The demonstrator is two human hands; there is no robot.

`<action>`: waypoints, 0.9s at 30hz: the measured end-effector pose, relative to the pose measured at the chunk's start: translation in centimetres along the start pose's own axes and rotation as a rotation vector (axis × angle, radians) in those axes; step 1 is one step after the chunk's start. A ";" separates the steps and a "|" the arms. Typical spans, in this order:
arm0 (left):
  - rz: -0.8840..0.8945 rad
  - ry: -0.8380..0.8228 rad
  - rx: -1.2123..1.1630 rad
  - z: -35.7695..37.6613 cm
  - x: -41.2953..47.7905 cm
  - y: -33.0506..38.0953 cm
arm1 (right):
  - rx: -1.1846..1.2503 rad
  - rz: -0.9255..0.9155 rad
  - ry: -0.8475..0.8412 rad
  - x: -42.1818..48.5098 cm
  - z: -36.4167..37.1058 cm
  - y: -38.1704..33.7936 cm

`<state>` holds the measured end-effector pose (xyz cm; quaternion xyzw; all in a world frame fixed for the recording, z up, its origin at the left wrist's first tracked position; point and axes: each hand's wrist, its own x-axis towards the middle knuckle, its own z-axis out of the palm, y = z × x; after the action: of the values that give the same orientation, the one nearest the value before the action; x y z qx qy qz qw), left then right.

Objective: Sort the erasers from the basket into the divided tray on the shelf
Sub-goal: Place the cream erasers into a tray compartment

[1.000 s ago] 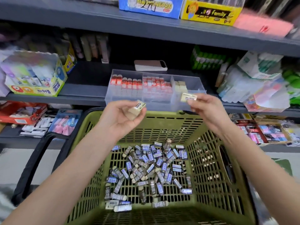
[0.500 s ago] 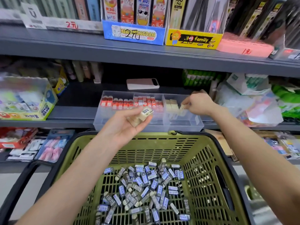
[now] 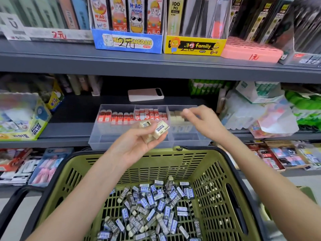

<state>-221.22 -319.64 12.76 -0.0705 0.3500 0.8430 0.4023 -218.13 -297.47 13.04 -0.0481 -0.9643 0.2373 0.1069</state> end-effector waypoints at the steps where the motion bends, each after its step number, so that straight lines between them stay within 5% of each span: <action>1: 0.006 -0.020 0.048 0.1 0.1 -0.1 | 0.223 0.036 -0.077 -0.8 -0.1 -1.5; 5: 0.060 -0.063 0.237 1.1 0.7 -0.7 | 0.480 -0.022 -0.215 -3.1 -0.2 -4.9; 12: 0.057 0.034 0.169 2.3 2.1 -1.1 | 0.798 0.151 0.075 -1.9 -1.4 -2.1; 15: 0.021 0.028 0.042 2.5 2.4 -0.5 | 0.421 0.191 0.265 0.7 -2.3 1.4; 20: 0.018 0.068 0.057 2.7 2.6 0.2 | -0.333 0.062 0.086 3.7 -0.9 4.2; 27: 0.042 0.082 0.251 2.3 3.0 0.0 | -0.359 -0.004 -0.147 4.5 1.0 4.8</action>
<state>-222.85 -316.29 13.33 -0.0468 0.4701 0.7974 0.3755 -222.50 -293.01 10.75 -0.0471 -0.9965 0.0640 0.0262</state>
